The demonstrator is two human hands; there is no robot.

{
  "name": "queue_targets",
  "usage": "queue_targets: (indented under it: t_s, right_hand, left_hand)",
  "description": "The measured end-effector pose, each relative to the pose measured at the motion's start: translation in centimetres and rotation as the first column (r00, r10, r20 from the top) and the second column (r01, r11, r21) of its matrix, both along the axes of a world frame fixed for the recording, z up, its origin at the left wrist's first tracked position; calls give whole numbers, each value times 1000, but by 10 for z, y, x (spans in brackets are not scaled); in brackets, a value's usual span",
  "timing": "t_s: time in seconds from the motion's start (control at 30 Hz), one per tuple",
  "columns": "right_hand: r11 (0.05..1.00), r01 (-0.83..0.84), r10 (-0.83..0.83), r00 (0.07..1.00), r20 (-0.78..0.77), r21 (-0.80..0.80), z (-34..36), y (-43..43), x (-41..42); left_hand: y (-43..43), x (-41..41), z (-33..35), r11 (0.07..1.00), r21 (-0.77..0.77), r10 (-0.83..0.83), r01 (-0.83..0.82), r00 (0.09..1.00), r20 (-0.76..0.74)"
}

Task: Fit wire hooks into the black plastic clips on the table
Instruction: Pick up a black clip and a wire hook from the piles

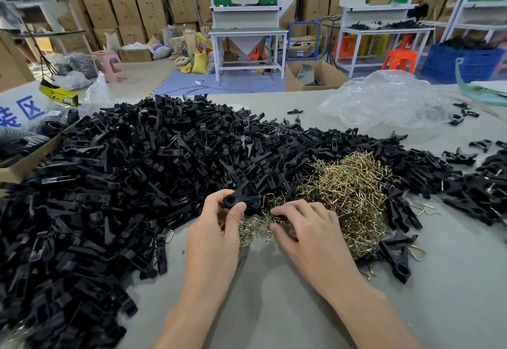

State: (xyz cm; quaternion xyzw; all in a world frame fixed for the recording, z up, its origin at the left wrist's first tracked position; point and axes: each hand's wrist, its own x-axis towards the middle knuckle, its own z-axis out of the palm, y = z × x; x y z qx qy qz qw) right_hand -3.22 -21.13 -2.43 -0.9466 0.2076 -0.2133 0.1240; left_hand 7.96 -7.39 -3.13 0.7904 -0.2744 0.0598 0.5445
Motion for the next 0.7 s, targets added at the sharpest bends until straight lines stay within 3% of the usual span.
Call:
queue_targets:
  t_s: [0.1,0.47,0.5,0.57,0.63,0.7]
  right_hand:
    - [1000,-13,12,998,-67,-18,-3,-1,1]
    - [997,-72,73,995,75,-19,2,-2,-2]
    - [995,-91,86,989,121,30,5,-1,-2]
    - [941,-142,57,961,269,307,12,2,-3]
    - [775,-231,-33,915,402,588,19,4,-3]
    - [627,-302,-108,879,465,718,24,4,-3]
  left_hand:
    - [0,0,0,1000,-2,-7,7,1000,-18]
    - [-1,-3,3,997,-28,-66,66,997,-28]
    - [-1,-3,4,997,-38,-72,71,997,-24]
    - [-1,-4,6,995,-56,-89,88,996,-9]
    - [-1,-6,7,990,-60,-124,124,992,3]
    - [-2,-10,9,983,-55,-176,177,984,17]
